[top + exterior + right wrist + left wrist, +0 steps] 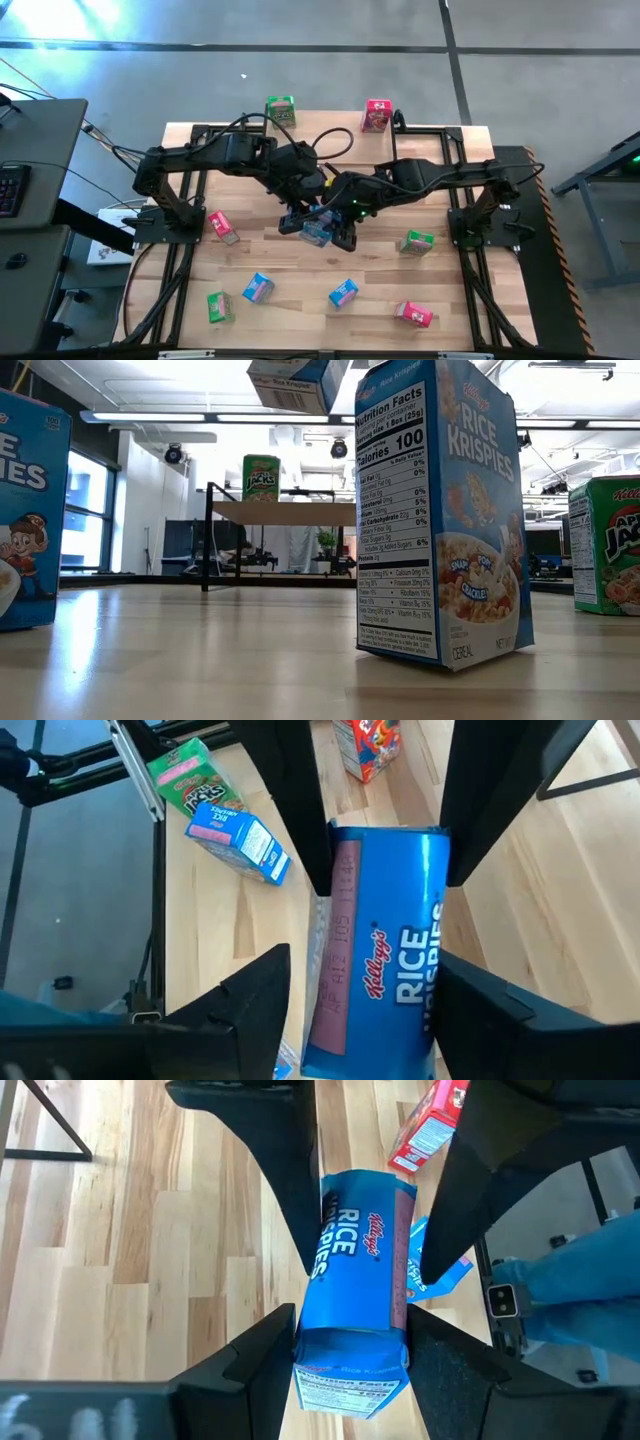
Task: Stack cereal on shelf
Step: Put the top blue cereal box on the shelf
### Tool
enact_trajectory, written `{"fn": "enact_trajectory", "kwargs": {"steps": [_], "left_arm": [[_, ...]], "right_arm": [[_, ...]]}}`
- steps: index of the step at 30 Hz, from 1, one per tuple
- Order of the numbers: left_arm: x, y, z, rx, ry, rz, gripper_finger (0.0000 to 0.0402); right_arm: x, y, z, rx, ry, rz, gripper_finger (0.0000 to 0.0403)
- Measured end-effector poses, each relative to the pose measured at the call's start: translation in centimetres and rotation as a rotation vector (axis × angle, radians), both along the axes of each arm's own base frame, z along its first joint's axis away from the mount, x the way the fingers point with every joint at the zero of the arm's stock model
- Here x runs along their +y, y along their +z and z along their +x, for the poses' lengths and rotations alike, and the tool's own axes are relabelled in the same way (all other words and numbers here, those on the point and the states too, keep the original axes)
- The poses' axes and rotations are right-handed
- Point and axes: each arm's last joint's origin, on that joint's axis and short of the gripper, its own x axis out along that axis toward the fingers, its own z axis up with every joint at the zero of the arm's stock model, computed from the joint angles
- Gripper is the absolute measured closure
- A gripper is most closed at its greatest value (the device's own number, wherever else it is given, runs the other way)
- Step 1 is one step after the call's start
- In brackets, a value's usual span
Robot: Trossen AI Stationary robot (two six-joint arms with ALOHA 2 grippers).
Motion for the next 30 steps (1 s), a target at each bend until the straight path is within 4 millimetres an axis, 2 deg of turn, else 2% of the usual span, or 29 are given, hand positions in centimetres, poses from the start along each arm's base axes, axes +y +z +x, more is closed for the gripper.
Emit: {"fn": "enact_trajectory", "kwargs": {"steps": [11, 18, 24, 30], "left_arm": [[0.0, -0.1, 0.1, -0.009, -0.026, 0.021, 0.0234], [1.0, 0.0, 0.2, -0.032, -0.028, 0.05, 0.0234], [2.6, 0.4, 0.5, -0.085, -0.013, 0.08, 0.0234], [4.7, 1.0, 0.9, -0.181, 0.022, 0.13, 0.0234]], "right_arm": [[-0.5, 2.6, -2.2, -0.086, -0.049, 0.027, 0.0185], [-0.8, 4.6, -4.4, -0.141, -0.049, 0.034, 0.0185], [-1.4, 6.9, -7.2, -0.222, -0.088, -0.028, 0.0185], [-2.4, 9.5, -11.1, -0.325, -0.164, -0.144, 0.0185]]}}
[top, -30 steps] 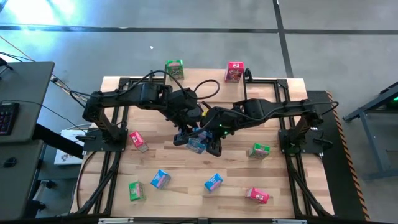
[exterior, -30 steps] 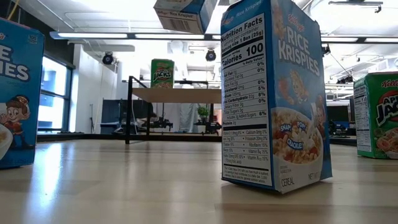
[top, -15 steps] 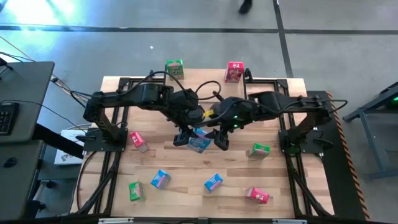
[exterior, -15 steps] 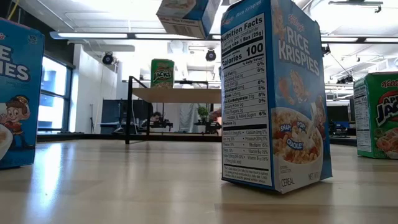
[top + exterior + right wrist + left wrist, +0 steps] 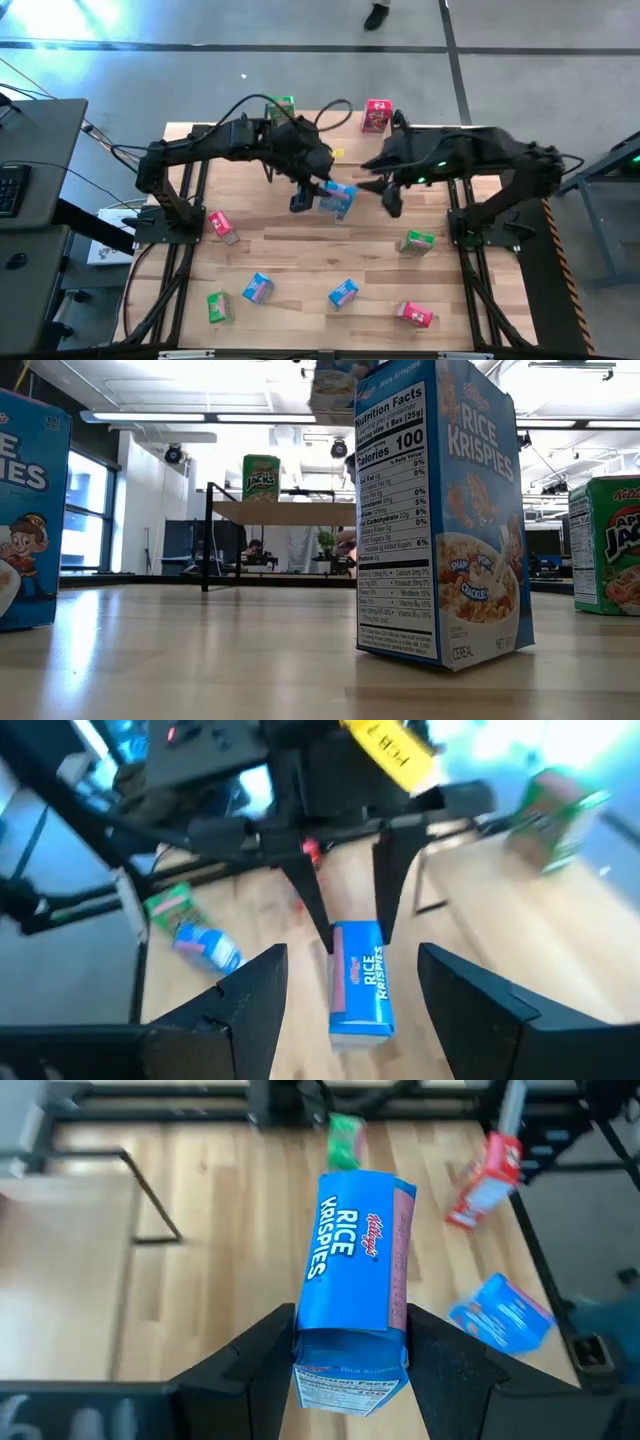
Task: Stack cereal on shelf
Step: Put the top blue cereal box on the shelf
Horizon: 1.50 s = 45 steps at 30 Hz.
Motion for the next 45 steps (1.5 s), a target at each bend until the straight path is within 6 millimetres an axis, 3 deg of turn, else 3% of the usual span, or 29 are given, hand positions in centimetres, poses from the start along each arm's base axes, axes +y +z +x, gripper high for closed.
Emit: {"fn": "enact_trajectory", "kwargs": {"steps": [11, 21, 26, 33, 45], "left_arm": [[6.7, 0.7, -0.6, -0.092, 0.168, 0.047, 0.0234], [12.4, 1.5, -2.1, -0.19, 0.315, 0.107, 0.0234], [14.9, 1.5, -3.0, -0.204, 0.37, 0.127, 0.0234], [17.8, -0.1, -2.7, -0.178, 0.376, 0.149, 0.0234], [19.9, -3.0, -1.0, -0.136, 0.321, 0.153, 0.0234]], "right_arm": [[-1.7, 3.5, -7.4, -0.135, -0.101, -0.227, 0.0185], [-2.8, 3.8, -12.9, -0.102, -0.177, -0.305, 0.0185], [-3.2, 2.8, -14.7, -0.078, -0.23, -0.315, 0.0185], [-3.4, 0.4, -16.2, -0.102, -0.246, -0.281, 0.0185], [-3.3, -5.9, -16.0, -0.221, -0.27, -0.205, 0.0185]]}}
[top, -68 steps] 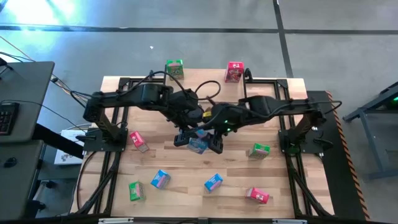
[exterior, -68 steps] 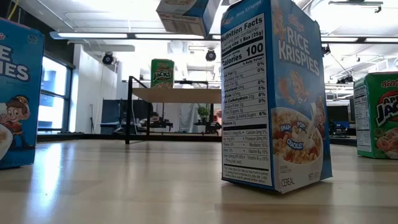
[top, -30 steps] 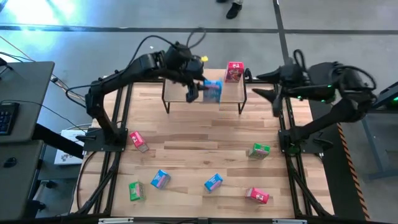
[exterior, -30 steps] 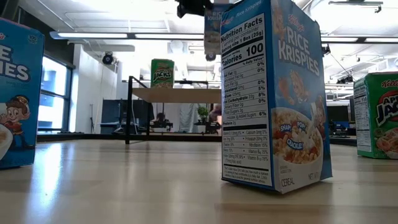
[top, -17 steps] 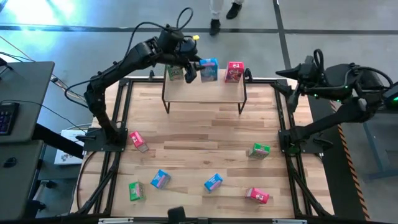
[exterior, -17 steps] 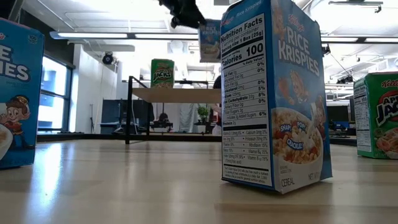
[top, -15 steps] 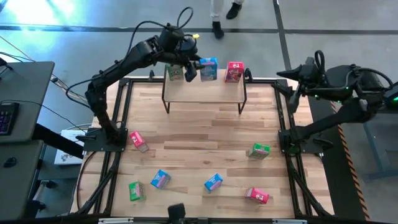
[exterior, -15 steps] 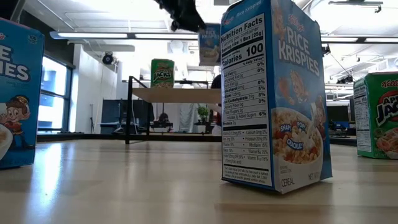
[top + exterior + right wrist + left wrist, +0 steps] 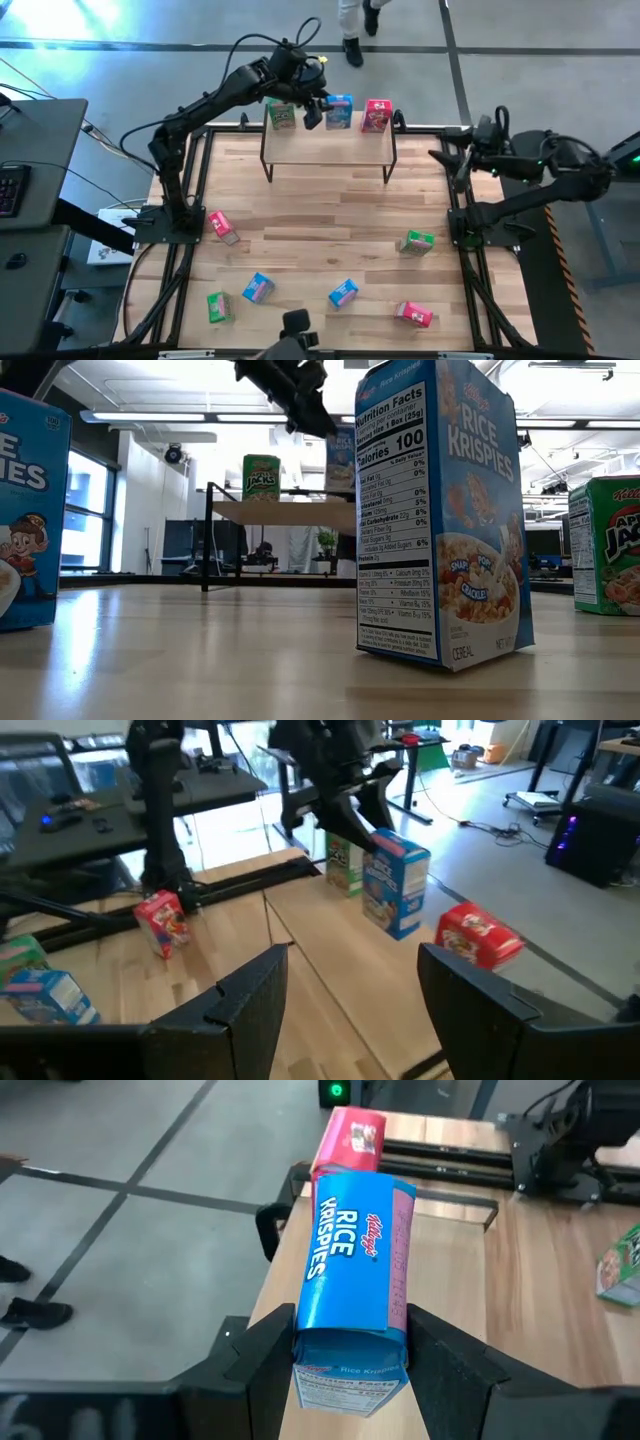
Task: Stack cereal on shelf
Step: Put the top blue cereal box on the shelf
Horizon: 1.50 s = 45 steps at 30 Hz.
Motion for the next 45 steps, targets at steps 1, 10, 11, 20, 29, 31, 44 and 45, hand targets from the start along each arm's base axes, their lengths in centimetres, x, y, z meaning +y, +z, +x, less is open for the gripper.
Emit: {"fn": "enact_trajectory", "kwargs": {"steps": [1, 10, 11, 20, 29, 31, 44, 45], "left_arm": [[0.1, -0.1, 0.1, 0.004, -0.002, 0.0, 0.0234], [1.2, -0.5, -0.5, 0.023, 0.012, 0.015, 0.0234], [1.4, -0.5, -0.6, 0.023, 0.016, 0.013, 0.0234], [2.7, -0.6, -1.8, 0.027, -0.027, 0.023, 0.0234], [2.8, -0.7, -2.1, 0.038, -0.082, 0.037, 0.0234], [2.9, -0.8, -2.1, 0.04, -0.083, 0.035, 0.0234], [3.1, -2.2, -2.0, 0.065, -0.112, 0.03, 0.0234], [3.1, -2.2, -2.0, 0.062, -0.112, 0.034, 0.0234]], "right_arm": [[0.0, -0.5, 0.1, -0.012, 0.009, 0.005, 0.0185], [0.2, -4.7, 0.9, -0.126, 0.018, 0.04, 0.0185], [0.2, -5.0, 1.0, -0.14, 0.018, 0.044, 0.0185], [0.3, -6.7, 1.8, -0.153, -0.01, 0.044, 0.0185], [0.4, -7.0, 2.6, -0.137, -0.017, 0.069, 0.0185], [0.4, -7.1, 2.8, -0.125, -0.017, 0.066, 0.0185], [0.6, -7.3, 3.3, -0.097, 0.038, 0.062, 0.0185], [0.6, -7.3, 3.3, -0.096, 0.047, 0.065, 0.0185]]}}
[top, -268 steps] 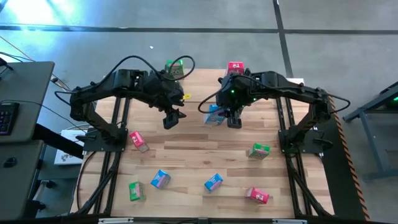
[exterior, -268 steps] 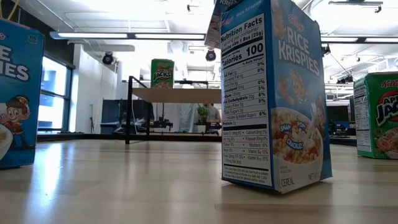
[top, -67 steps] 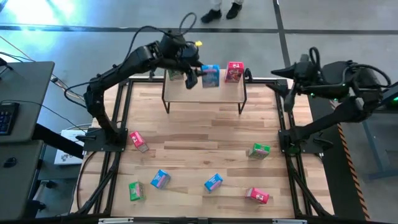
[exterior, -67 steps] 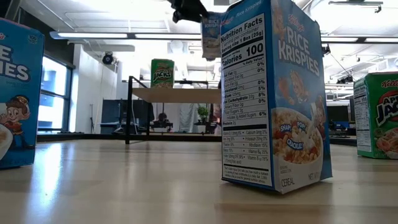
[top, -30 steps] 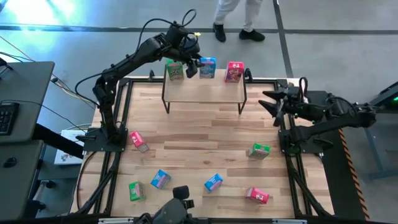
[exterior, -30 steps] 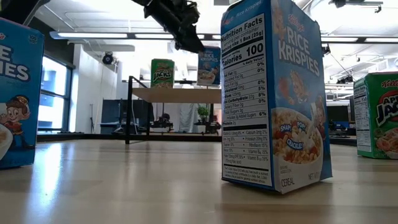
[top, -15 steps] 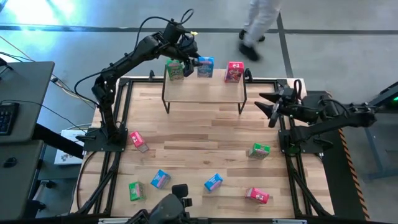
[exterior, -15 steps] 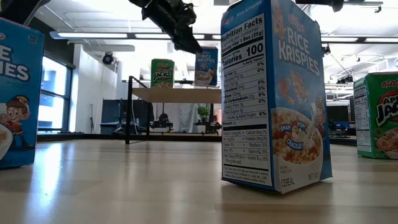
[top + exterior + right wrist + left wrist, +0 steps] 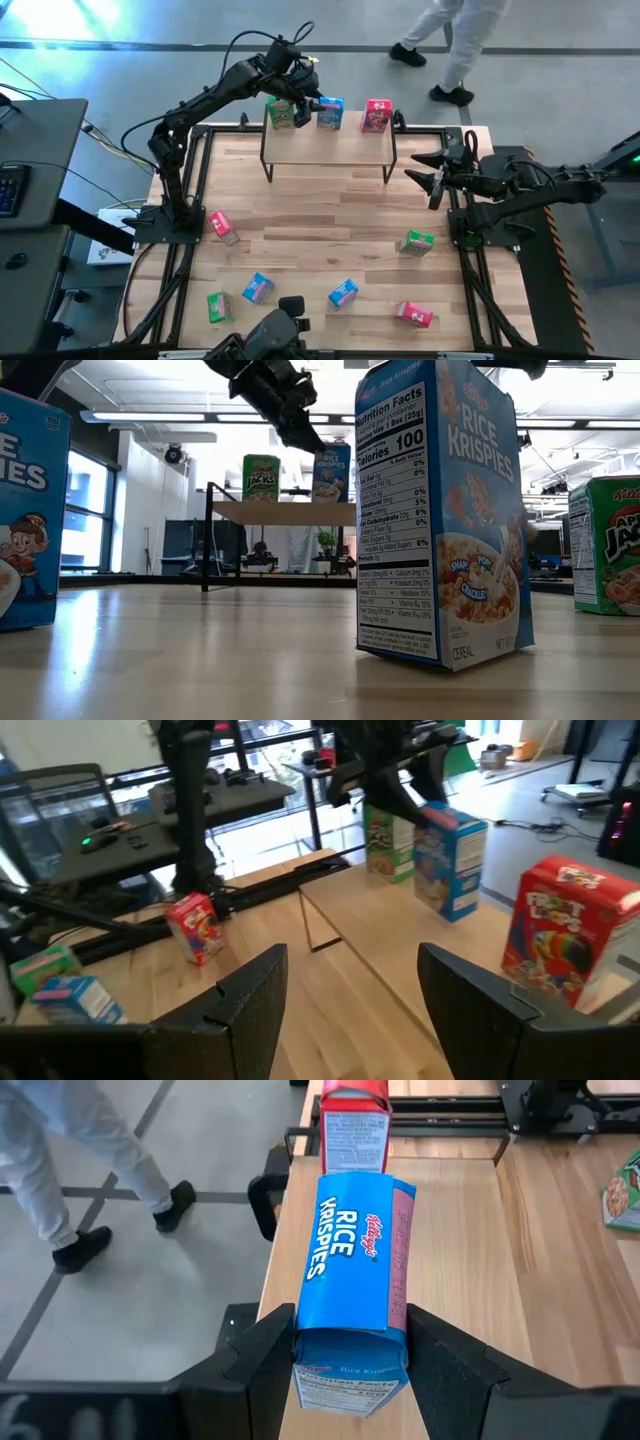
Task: Stack cereal on shelf
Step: Put the top blue cereal box on the shelf
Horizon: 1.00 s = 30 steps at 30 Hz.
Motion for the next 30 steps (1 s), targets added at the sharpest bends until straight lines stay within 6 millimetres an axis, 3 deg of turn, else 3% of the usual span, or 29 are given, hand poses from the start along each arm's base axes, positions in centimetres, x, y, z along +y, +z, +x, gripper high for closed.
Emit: {"fn": "enact_trajectory", "kwargs": {"steps": [10, 17, 30], "left_arm": [[0.1, 0.0, 0.2, -0.017, 0.009, 0.0, 0.0234], [0.6, -1.2, 0.7, 0.005, 0.027, -0.043, 0.0234], [0.6, -1.1, 0.7, -0.009, 0.05, -0.059, 0.0234]], "right_arm": [[0.3, -0.2, 0.1, 0.018, 0.116, 0.024, 0.0185], [0.3, -0.2, 0.1, 0.018, 0.121, 0.025, 0.0185], [0.3, -0.2, 0.1, 0.018, 0.121, 0.025, 0.0185]]}}
